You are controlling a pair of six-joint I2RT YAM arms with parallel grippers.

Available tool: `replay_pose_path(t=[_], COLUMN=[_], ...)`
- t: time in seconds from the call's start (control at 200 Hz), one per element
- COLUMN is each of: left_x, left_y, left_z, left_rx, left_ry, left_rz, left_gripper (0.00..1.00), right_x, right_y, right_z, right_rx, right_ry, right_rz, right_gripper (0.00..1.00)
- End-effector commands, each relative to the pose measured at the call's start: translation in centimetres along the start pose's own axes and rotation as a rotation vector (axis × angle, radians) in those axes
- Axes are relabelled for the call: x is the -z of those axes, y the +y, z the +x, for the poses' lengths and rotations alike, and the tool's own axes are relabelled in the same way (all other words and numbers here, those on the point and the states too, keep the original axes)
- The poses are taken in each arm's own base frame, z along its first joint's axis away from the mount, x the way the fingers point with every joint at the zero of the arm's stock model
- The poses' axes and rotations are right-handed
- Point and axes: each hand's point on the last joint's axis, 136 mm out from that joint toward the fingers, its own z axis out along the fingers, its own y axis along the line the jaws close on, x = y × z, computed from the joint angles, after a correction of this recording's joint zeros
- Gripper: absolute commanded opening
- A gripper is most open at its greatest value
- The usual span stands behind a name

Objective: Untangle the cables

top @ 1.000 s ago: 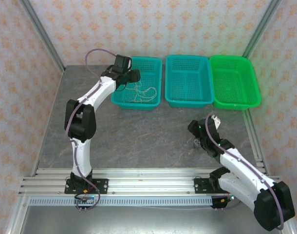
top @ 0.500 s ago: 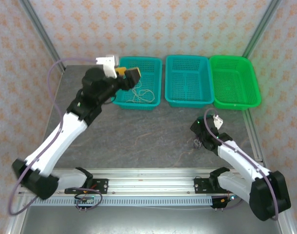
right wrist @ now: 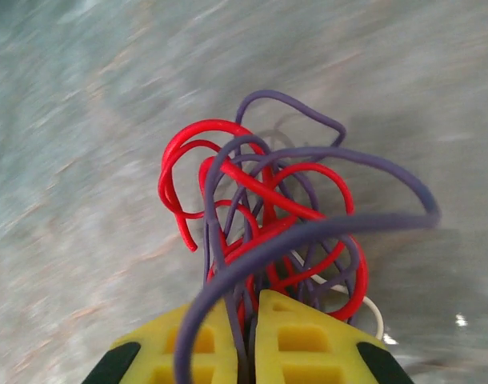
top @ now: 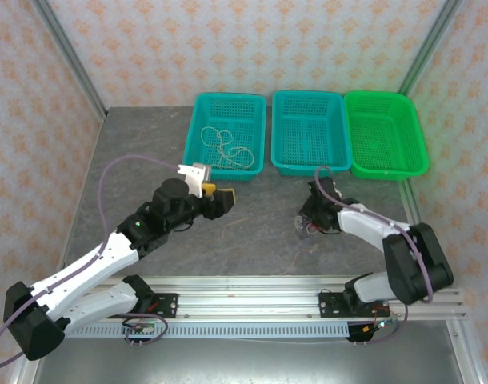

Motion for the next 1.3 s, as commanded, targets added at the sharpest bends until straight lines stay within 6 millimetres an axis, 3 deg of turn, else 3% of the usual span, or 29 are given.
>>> replay_pose_path(t=[0.0, 0.1, 0.23, 0.4, 0.586, 0.866, 1.051, 1.096, 1.296], left_x=[-0.6, -1.5, -2.7, -5.7, -8.8, -12.2, -12.7, -12.6, -10.9], left_y=[-0.4, 1.1, 2.7, 0.6, 1.1, 0.3, 0.9, 1.2, 3.6], left_z=[3.8, 6.4, 8.9, 11.5, 11.4, 11.5, 12.3, 12.5, 12.8], left_rx=[-0.029, 0.002, 0.016, 0.027, 0.012, 0.014, 0.022, 0.023, 0.009], left_ry=[0.118, 0.172, 0.222, 0.340, 0.332, 0.335, 0.354, 0.357, 0.353], left_rz=[0.058, 0.011, -0.037, 0.116, 0.096, 0.146, 0.127, 0.114, -0.019], left_gripper=[0.70, 0.68, 0.51, 0.49, 0.49, 0.43, 0.07, 0.00, 0.00], right_x=[-0.7, -1.1, -1.1, -1.2, -1.2, -1.1, -1.3, -1.6, -2.4], right_y=[5.7, 8.4, 10.5, 11.6, 11.7, 11.3, 10.8, 10.3, 5.9], right_z=[3.1, 4.3, 5.4, 6.6, 7.3, 8.0, 7.7, 7.4, 4.3], right_rx=[0.076, 0.113, 0.179, 0.223, 0.236, 0.252, 0.246, 0.243, 0.157], right_ry=[0.141, 0.177, 0.222, 0.280, 0.302, 0.322, 0.303, 0.289, 0.142], right_rz=[-0.191, -0.254, -0.313, -0.354, -0.360, -0.349, -0.319, -0.289, -0.068], right_gripper=[0.02, 0.00, 0.00, 0.00, 0.00, 0.00, 0.00, 0.00, 0.00])
